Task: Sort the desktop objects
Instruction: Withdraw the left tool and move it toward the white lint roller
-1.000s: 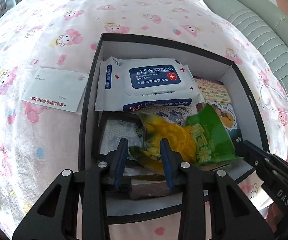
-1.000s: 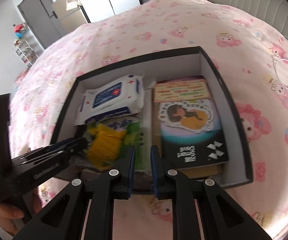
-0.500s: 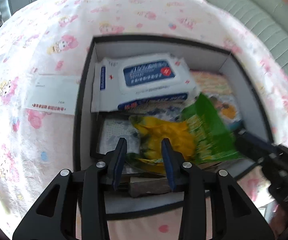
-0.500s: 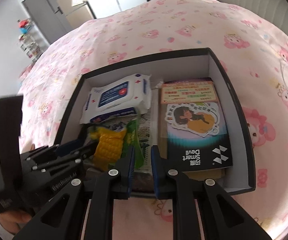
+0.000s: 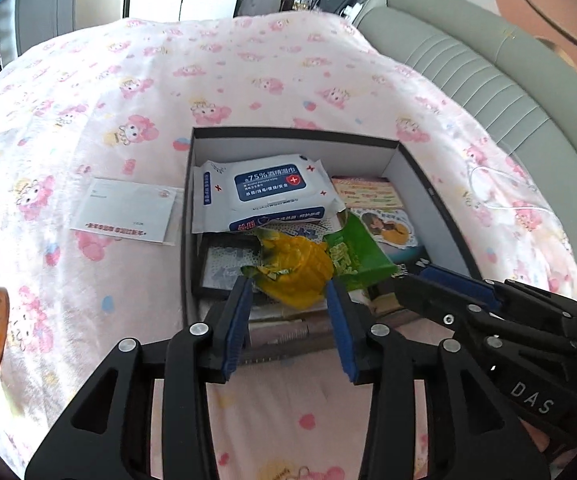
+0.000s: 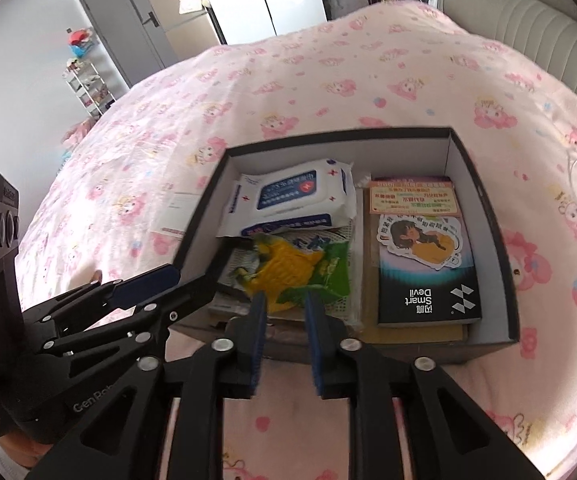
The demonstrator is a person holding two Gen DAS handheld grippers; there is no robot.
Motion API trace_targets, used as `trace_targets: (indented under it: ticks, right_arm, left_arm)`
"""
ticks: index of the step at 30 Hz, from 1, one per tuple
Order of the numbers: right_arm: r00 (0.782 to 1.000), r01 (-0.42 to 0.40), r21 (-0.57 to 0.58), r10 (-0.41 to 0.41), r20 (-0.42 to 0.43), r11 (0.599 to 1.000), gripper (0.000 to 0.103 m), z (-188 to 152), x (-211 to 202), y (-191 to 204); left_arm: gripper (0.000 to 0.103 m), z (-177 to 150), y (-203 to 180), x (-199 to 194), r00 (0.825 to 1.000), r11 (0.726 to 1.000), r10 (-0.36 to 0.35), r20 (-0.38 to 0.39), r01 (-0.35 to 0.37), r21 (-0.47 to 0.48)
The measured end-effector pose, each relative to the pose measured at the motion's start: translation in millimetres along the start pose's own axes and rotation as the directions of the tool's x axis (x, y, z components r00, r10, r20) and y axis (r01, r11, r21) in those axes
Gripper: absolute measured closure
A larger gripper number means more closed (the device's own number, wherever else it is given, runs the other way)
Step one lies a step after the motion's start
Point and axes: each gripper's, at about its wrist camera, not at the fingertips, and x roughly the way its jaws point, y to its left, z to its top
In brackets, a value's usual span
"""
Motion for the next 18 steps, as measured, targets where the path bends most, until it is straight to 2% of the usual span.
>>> trace_targets:
  ticks: [9,18]
  right_arm:
    - [0.997,-0.015,-0.033,0.018,0.074,0.999,0.079,-26,-44,38]
    - [0.995,-0.045,-0.069,0.051,0.091,0.997,0.079,-60,-65,80]
  left_arm:
    - [0.06,-30,2,-63,0.997,1.0,0.016,0.075,-0.015,-0.008]
    - [0.06,-69,18,-109,0.992,0.998,0.06,0.107,-0.058,-0.015]
